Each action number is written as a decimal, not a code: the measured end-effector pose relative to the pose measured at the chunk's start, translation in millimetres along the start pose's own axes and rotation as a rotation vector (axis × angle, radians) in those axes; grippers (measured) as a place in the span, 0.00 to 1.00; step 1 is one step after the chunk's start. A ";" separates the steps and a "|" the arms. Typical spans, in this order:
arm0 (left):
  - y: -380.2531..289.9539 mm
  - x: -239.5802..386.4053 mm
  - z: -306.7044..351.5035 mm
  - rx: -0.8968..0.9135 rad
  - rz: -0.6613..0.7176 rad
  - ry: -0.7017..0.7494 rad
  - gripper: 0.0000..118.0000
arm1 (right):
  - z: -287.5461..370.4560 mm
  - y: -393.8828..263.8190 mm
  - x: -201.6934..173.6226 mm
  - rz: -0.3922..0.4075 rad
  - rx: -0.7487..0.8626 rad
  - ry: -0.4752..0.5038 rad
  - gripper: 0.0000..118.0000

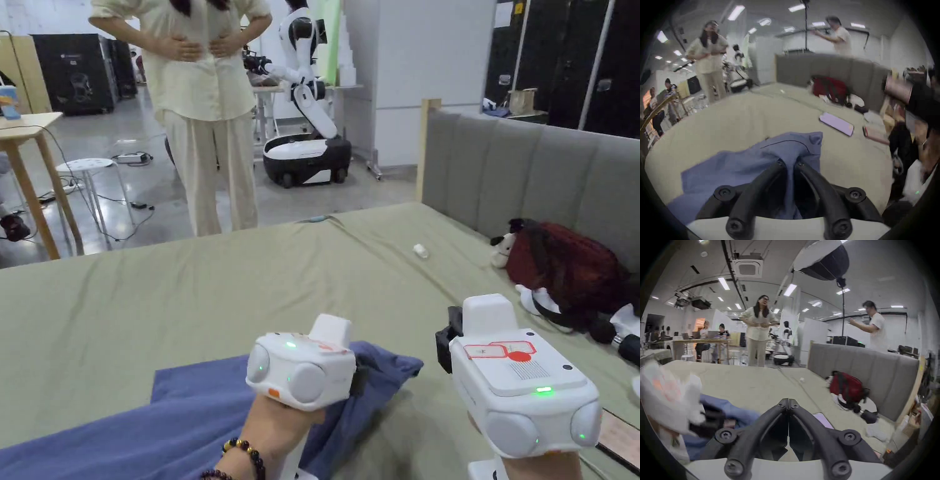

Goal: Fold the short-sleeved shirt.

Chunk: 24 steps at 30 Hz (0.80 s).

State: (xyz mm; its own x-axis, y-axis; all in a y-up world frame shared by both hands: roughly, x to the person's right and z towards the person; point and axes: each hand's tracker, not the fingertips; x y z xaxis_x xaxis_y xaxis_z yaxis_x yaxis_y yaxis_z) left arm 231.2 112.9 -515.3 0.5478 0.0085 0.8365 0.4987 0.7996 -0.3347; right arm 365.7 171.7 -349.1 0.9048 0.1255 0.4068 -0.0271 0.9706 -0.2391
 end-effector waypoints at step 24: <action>-65.0 -134.5 198.3 0.233 0.212 0.425 0.00 | -16.5 -2.7 -102.7 0.013 -0.027 0.225 0.01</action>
State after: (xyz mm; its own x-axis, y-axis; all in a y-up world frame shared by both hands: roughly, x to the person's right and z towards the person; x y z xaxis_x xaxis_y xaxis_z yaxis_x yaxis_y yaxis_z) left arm -8.2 178.9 -520.1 0.8686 -0.0209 0.4950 0.2111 0.9195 -0.3315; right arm 279.8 152.8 -404.8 0.9765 0.0858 0.1975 -0.0303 0.9629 -0.2681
